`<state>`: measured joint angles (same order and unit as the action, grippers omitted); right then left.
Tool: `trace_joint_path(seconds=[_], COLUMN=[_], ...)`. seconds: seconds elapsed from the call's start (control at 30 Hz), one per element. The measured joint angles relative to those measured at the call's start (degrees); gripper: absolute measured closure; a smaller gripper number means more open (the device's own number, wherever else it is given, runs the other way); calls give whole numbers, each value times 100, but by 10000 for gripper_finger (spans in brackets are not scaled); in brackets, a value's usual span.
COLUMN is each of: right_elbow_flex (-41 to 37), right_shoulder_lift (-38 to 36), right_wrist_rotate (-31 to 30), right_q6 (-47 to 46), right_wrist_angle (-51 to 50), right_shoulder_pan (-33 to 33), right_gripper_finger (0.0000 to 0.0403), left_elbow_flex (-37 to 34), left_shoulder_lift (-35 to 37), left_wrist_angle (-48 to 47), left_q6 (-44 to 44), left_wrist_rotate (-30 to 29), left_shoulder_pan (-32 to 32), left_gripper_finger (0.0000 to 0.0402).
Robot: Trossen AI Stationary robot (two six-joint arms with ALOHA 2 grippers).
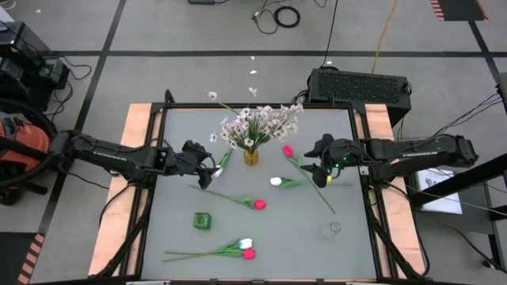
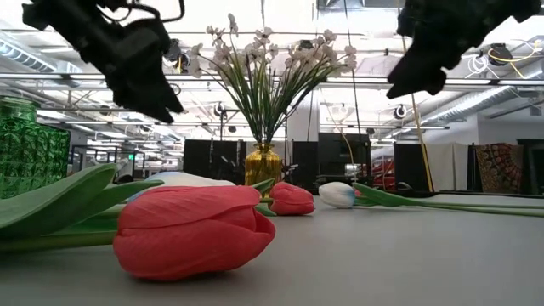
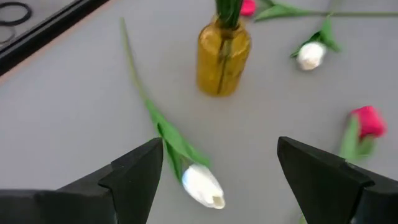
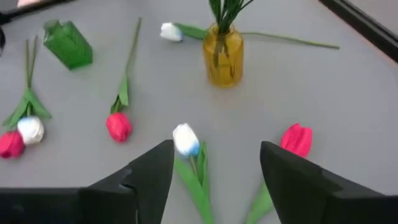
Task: Sort flowers into vase by color
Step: Put the top left white flower into the green vase
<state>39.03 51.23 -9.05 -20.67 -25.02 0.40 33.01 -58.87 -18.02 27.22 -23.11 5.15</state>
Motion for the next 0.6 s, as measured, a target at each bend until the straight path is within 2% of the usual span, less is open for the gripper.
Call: trace_joint_path(seconds=[0.23,0.43,0.6], right_elbow_flex=[0,0,0], right_shoulder_lift=[-274,-351,-353], right_wrist_rotate=[-5,-10,-12], right_q6=[42,40,-58], right_wrist_angle=[-151,-134,-133], right_shoulder_pan=[26,26,26], right_gripper_finger=[194,203,204], left_elbow_flex=[0,0,0], left_shoulder_lift=[-917,-1491,-1951], left_wrist_angle=[34,775,936], left_q6=[246,246,249], left_wrist_rotate=[-440,-340,-309], left_shoulder_pan=[-93,-329,-449], left_gripper_finger=[79,79,79])
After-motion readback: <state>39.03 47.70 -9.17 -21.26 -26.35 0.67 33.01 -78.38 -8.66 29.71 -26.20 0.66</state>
